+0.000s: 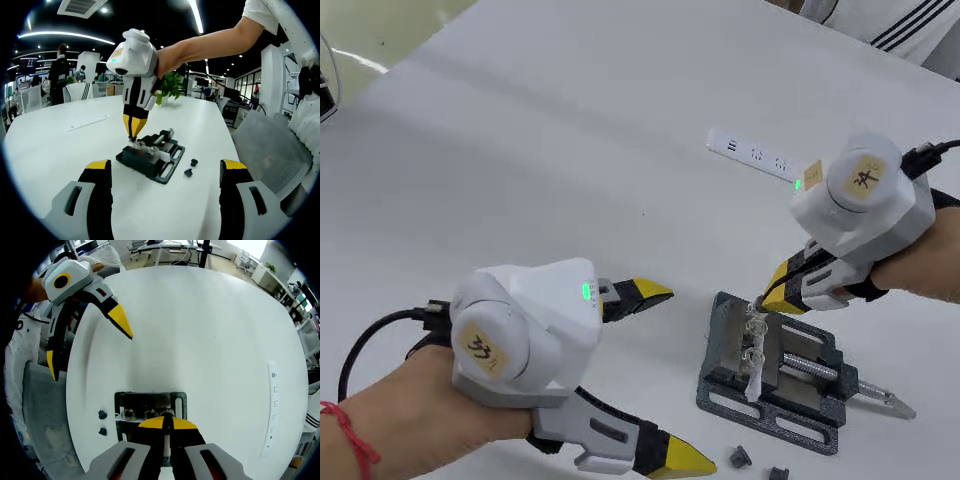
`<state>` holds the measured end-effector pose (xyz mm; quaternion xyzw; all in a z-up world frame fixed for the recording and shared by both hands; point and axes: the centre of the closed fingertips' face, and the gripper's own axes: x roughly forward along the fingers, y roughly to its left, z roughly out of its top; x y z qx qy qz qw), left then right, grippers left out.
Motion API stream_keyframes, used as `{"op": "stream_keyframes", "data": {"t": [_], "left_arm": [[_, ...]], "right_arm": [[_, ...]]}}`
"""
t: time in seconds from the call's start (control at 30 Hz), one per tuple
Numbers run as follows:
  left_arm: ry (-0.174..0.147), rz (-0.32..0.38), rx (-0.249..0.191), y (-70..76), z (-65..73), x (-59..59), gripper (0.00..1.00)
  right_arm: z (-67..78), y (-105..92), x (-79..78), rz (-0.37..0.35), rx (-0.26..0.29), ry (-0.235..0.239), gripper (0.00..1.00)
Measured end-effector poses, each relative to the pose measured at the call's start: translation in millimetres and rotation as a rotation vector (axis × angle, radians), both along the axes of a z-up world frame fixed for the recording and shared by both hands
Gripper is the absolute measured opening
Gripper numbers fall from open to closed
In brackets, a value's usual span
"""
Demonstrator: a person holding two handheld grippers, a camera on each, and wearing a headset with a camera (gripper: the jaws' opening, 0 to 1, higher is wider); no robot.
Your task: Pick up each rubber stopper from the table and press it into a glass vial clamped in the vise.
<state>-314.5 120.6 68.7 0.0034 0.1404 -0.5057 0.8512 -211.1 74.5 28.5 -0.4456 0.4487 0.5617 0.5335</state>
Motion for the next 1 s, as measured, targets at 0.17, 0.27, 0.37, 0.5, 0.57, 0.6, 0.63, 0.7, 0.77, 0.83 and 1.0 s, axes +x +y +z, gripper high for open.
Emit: {"op": "stream_keyframes", "data": {"t": [0.17, 0.27, 0.37, 0.5, 0.57, 0.6, 0.63, 0.7, 0.77, 0.83, 1.0], "left_arm": [[0.0, 0.002, 0.001, -0.3, 0.9, 0.5, 0.88], [-0.001, 0.004, 0.0, -0.4, 1.5, 1.0, 0.88], [-0.002, 0.004, 0.001, -0.4, 1.5, 1.5, 0.88], [-0.002, 0.003, 0.001, -0.8, 1.3, 1.4, 0.88], [-0.003, 0.004, 0.001, -0.8, 1.6, 1.4, 0.88], [-0.004, 0.004, 0.0, -0.7, 1.9, 1.4, 0.88], [-0.005, 0.005, -0.001, -0.6, 2.3, 1.5, 0.88], [-0.006, 0.004, 0.003, -0.9, 2.2, 1.0, 0.88], [-0.007, 0.001, 0.003, -1.5, 3.2, -0.1, 0.88], [-0.006, 0.001, 0.006, -1.5, 4.5, -1.2, 0.88], [-0.008, -0.001, 0.02, 2.4, 6.0, -2.8, 0.88]], "right_arm": [[-0.6, -0.2, 1.4, -0.009, -0.003, 0.01, 0.0], [-0.8, -0.8, 2.6, -0.019, -0.001, 0.024, 0.0], [-0.9, -0.1, -1.8, -0.014, -0.009, 0.025, 0.0], [0.0, -0.3, -3.2, -0.005, -0.018, 0.017, 0.0], [0.3, -0.4, -1.7, -0.006, -0.016, 0.012, 0.0], [0.3, -0.3, -1.4, -0.003, -0.015, 0.008, 0.0], [0.3, -0.1, -0.6, 0.001, -0.015, 0.002, 0.0], [0.2, 0.4, 0.6, -0.003, -0.013, -0.003, 0.0], [0.9, 0.3, -0.1, -0.012, -0.008, -0.005, 0.0], [1.5, 0.3, -0.7, -0.02, 0.001, -0.004, 0.0], [1.5, 0.4, -0.3, 0.0, 0.013, -0.034, 0.0]]}}
